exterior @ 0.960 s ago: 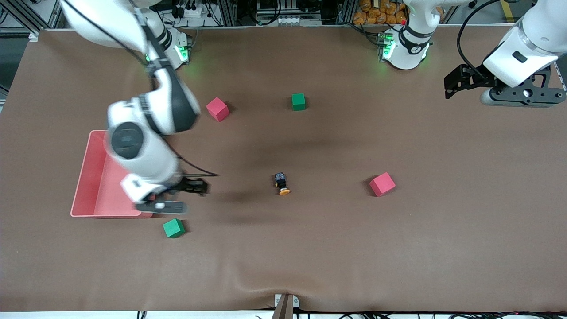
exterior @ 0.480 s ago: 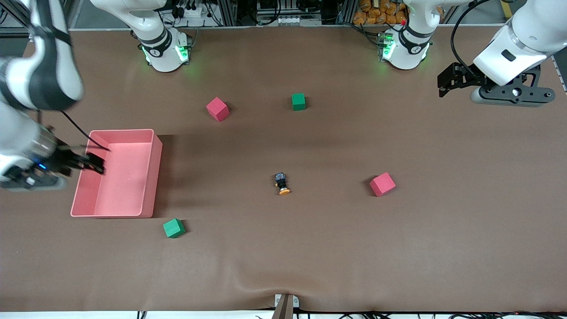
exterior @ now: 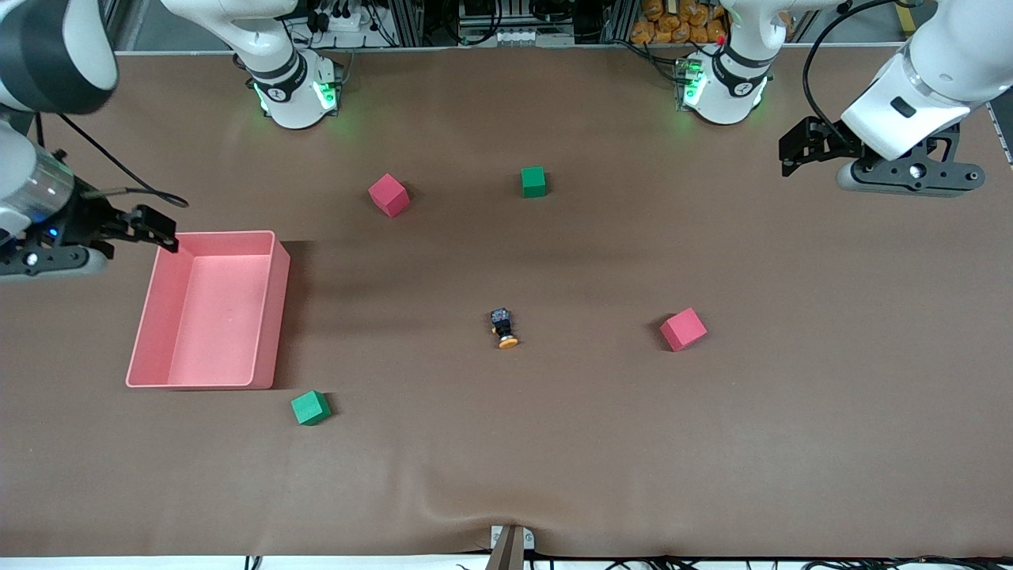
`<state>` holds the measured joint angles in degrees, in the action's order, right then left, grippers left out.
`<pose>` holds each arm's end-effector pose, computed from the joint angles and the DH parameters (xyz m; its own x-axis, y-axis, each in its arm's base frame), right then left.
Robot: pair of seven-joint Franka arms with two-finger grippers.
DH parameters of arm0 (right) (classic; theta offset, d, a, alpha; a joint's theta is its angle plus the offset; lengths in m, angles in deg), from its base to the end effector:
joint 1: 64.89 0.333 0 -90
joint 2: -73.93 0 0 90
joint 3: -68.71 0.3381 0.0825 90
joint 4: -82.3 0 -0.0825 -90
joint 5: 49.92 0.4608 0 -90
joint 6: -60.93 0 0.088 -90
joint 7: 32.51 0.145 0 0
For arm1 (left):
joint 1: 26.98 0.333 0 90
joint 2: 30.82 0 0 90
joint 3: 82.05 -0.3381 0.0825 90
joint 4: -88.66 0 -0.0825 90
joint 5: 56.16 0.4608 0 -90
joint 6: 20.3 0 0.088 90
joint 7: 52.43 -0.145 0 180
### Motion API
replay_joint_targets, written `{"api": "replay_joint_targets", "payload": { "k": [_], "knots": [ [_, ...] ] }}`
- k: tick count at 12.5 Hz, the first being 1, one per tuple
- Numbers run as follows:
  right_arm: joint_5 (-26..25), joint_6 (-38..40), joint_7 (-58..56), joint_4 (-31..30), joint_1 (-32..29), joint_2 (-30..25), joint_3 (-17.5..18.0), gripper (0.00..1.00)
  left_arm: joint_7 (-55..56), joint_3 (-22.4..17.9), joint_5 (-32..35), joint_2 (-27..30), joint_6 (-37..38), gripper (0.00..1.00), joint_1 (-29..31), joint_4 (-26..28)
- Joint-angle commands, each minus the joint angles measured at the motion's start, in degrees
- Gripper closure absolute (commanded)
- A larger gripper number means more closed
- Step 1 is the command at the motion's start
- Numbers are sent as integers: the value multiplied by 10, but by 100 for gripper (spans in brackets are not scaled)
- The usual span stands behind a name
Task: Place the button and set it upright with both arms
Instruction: 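Release the button on the table and withdraw the right gripper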
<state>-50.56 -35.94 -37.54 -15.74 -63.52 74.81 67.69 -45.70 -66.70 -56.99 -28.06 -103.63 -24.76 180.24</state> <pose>0.6385 0.0025 0.5318 0.9948 0.0951 -0.0366 0.0954 -0.9954 0.0081 0.5824 -0.1416 0.6128 0.9891 -0.1105 -0.0969 -0.1120 -0.9937 -0.0097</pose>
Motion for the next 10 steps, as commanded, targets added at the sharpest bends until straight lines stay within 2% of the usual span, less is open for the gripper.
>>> {"api": "replay_joint_targets", "payload": {
  "k": [1, 3, 7, 10],
  "knots": [
    [2, 48, 7, 29, -7, -8, -7, 0, 2, 5, 8, -3, 6, 0, -1, -5],
    [5, 59, 7, 29, -36, -26, -12, 0, 5, 14, 7, -3, 7, 0, 1, -4],
    [5, 142, 48, 64, -30, -35, -5, 0, 8, 16, 7, -1, 7, 0, 1, -5],
    [5, 153, 62, 71, -26, -33, -6, 0, 9, 24, 7, 1, 7, 0, 2, -8]
  ]
}}
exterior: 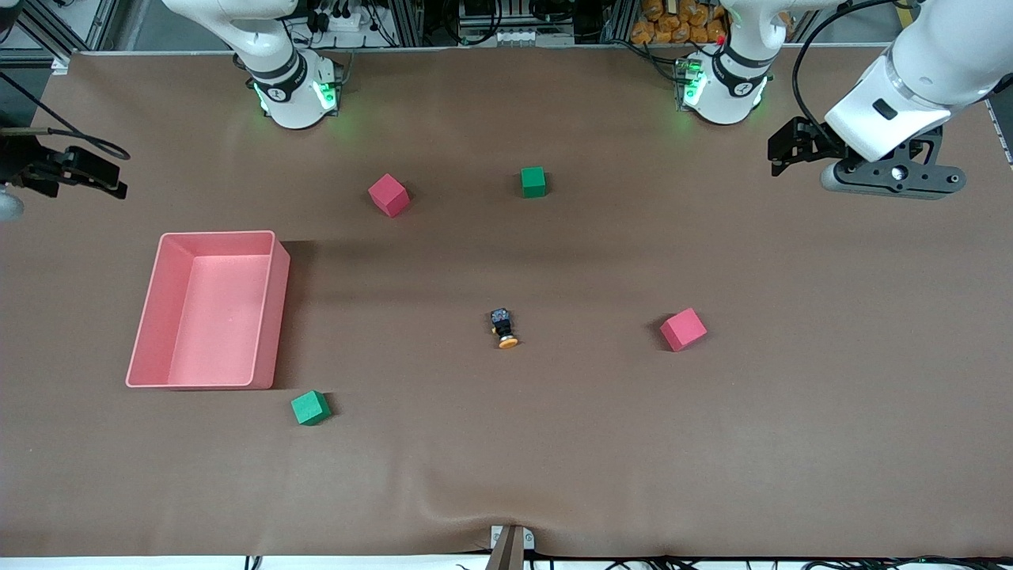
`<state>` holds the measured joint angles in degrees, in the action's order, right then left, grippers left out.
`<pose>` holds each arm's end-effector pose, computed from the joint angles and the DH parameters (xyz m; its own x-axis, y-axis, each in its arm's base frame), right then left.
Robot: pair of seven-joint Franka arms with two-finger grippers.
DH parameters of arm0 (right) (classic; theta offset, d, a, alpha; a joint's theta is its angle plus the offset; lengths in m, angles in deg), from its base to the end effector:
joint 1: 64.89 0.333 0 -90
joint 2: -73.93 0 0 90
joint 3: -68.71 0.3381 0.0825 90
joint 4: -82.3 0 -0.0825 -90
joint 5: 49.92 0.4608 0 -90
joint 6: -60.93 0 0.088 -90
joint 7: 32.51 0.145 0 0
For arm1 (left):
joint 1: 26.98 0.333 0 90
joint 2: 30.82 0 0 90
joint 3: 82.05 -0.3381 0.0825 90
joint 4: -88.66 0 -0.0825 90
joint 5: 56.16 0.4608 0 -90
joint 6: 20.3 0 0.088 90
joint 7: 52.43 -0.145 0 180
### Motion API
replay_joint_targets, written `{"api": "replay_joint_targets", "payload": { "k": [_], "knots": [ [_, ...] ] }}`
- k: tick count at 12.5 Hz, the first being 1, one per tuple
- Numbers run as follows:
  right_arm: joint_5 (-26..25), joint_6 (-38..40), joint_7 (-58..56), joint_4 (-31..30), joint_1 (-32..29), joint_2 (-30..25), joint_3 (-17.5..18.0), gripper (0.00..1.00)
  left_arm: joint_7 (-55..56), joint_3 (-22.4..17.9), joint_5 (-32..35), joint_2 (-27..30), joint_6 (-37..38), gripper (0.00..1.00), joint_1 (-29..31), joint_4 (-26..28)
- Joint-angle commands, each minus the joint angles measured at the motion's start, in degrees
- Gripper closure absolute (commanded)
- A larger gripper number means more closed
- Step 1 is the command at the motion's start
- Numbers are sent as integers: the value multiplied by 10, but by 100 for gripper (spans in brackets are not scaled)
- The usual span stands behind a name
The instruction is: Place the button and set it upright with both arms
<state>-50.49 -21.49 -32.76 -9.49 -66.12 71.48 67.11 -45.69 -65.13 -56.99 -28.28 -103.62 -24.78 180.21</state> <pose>0.5969 -0.0314 0.6076 0.9917 -0.0458 -0.1205 -0.0451 -0.9989 0.0082 0.5793 -0.1580 0.6107 0.9854 -0.1376 -0.1005 -0.1394 -0.9902 -0.0103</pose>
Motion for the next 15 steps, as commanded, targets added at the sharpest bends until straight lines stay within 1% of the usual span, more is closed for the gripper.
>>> {"api": "replay_joint_targets", "payload": {
  "k": [1, 15],
  "knots": [
    [6, 7, 14, 9, 0, 0, -1, 0, 9, 8, 4, 3, 7, 0, 2, -8],
    [5, 1, 4, 8, 2, 3, -2, 0, 11, 21, 5, -4, 6, 0, -1, -6]
  ]
}}
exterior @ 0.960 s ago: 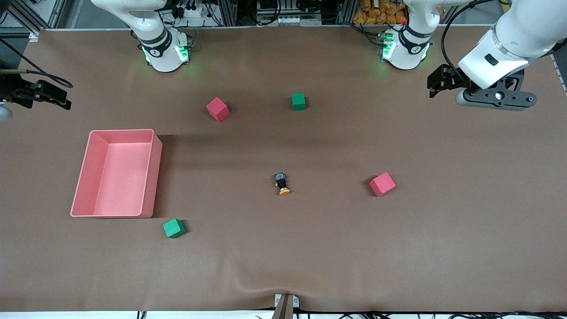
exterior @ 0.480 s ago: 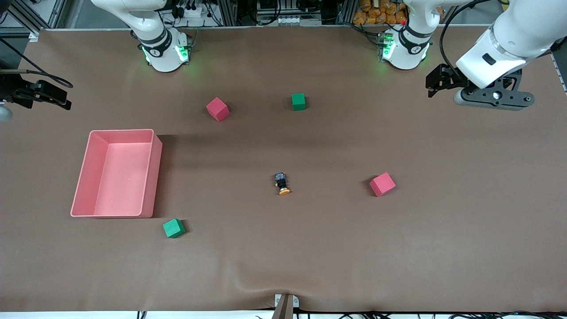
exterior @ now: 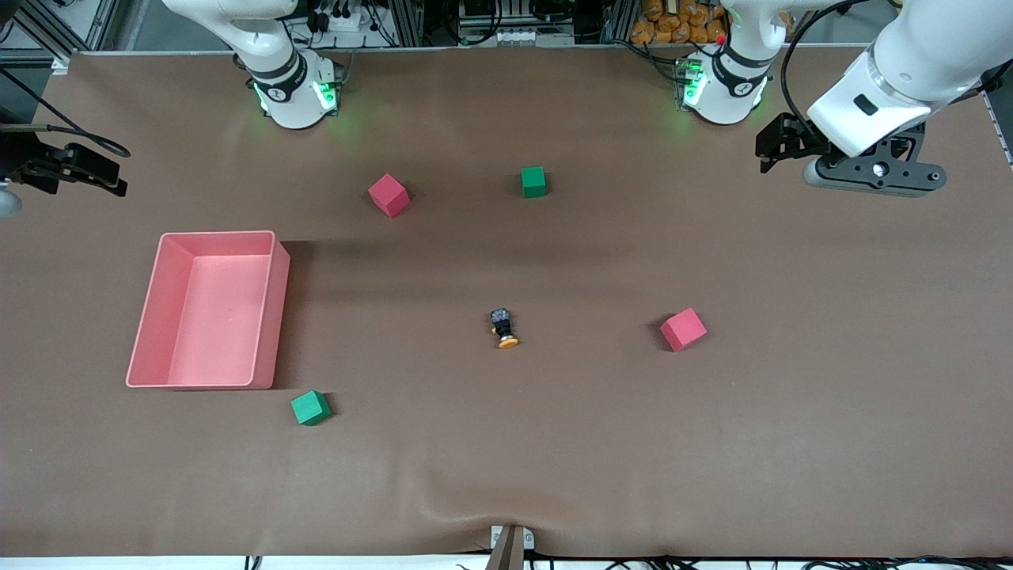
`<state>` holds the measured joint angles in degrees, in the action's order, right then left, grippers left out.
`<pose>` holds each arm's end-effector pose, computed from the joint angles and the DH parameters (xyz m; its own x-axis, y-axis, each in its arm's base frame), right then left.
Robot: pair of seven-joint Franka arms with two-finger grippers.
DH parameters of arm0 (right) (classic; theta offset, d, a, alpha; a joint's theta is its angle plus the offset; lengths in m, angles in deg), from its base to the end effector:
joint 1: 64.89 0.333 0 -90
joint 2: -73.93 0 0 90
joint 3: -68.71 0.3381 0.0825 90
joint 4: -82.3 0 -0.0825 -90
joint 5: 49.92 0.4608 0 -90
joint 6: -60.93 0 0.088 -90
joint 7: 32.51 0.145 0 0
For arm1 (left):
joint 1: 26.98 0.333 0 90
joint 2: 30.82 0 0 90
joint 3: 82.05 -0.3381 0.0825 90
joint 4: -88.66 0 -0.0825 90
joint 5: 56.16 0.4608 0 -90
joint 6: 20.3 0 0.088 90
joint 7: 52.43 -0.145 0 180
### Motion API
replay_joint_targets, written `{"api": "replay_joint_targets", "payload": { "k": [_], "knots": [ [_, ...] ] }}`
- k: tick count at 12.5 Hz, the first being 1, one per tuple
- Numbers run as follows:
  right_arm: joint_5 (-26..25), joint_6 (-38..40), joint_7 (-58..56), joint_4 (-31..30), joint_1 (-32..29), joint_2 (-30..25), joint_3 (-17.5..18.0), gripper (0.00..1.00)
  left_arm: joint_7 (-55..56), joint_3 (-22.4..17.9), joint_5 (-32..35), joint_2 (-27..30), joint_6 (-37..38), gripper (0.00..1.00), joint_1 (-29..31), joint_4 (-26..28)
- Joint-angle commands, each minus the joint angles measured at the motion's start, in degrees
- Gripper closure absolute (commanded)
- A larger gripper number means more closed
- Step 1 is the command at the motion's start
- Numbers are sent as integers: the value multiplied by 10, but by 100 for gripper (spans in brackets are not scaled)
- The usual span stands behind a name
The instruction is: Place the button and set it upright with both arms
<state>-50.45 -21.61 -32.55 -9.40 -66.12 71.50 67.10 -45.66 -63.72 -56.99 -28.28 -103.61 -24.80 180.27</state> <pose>0.5974 -0.0314 0.6083 0.9919 -0.0495 -0.1172 -0.0489 -0.9988 0.0080 0.5751 -0.1727 0.6099 0.9816 -0.1615 -0.1019 -0.1635 -0.9865 -0.0116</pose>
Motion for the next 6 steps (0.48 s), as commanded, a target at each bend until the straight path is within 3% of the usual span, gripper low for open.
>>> {"api": "replay_joint_targets", "payload": {
  "k": [1, 6],
  "knots": [
    [4, 2, 2, 7, 2, 3, -1, 0, 10, 7, 5, -5, 6, 0, -1, -6],
    [4, 2, 1, 7, 0, 3, -2, 0, 10, 7, 7, -7, 6, 0, -1, -6]
  ]
}}
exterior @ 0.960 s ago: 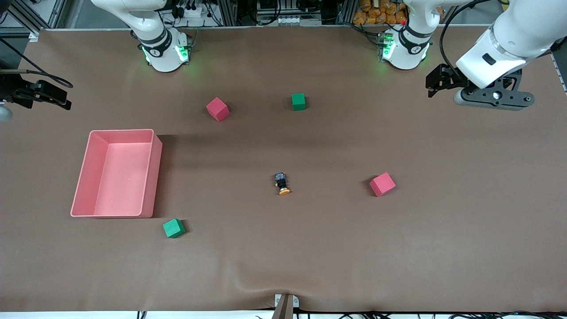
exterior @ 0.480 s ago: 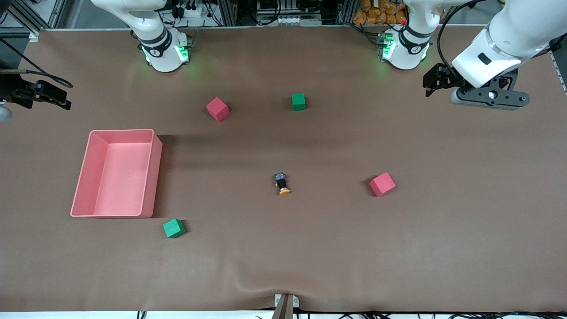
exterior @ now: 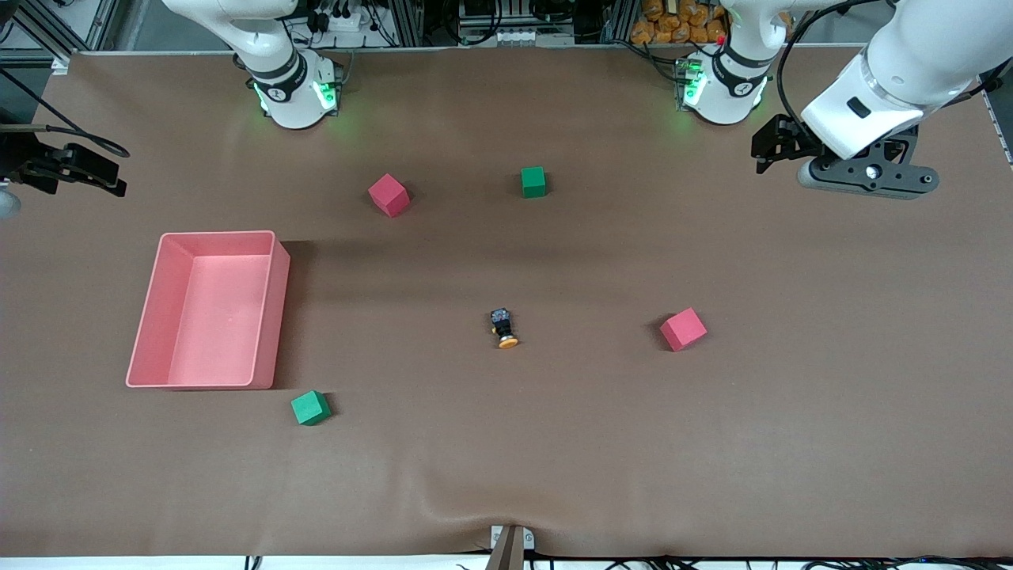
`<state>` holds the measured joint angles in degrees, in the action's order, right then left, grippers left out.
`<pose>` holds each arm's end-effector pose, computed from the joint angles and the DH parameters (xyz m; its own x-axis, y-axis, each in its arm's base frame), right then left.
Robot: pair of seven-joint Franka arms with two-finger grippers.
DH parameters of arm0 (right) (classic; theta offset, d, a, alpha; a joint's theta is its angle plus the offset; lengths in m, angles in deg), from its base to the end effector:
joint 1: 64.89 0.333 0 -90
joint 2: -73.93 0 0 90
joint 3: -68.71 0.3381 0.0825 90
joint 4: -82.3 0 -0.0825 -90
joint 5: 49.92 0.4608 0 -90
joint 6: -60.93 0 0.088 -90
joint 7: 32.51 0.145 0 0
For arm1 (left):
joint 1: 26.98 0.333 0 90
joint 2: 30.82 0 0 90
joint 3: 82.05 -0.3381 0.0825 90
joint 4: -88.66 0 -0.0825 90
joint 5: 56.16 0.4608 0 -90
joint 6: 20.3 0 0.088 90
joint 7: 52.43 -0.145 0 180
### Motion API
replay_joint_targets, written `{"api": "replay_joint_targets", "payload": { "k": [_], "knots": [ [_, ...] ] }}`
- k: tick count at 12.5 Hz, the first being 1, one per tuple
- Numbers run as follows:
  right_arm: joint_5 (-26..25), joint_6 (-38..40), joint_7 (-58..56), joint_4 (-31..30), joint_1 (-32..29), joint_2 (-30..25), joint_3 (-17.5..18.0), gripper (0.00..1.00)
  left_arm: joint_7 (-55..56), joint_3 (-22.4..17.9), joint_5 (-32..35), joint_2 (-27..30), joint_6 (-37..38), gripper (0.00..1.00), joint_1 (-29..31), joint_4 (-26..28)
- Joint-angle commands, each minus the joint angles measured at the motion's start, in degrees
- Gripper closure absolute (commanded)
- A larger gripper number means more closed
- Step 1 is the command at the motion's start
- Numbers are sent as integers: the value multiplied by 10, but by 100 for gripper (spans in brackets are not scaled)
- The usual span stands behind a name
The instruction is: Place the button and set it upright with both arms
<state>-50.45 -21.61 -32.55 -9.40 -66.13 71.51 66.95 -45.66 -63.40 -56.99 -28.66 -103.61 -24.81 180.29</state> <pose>0.5973 -0.0331 0.6082 0.9917 -0.0523 -0.1174 -0.0517 -0.9986 0.0079 0.5759 -0.1760 0.6059 0.9799 -0.1671 -0.1088 -0.1692 -0.9855 -0.0105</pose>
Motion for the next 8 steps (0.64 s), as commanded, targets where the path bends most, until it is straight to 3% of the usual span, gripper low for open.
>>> {"api": "replay_joint_targets", "payload": {
  "k": [1, 8],
  "knots": [
    [4, 2, 1, 7, -1, 2, -1, 0, 10, 4, 7, -6, 6, 0, -1, -6],
    [4, 3, 0, 7, -1, 2, -2, 0, 10, 26, 7, -13, 2, 0, -1, -11]
  ]
}}
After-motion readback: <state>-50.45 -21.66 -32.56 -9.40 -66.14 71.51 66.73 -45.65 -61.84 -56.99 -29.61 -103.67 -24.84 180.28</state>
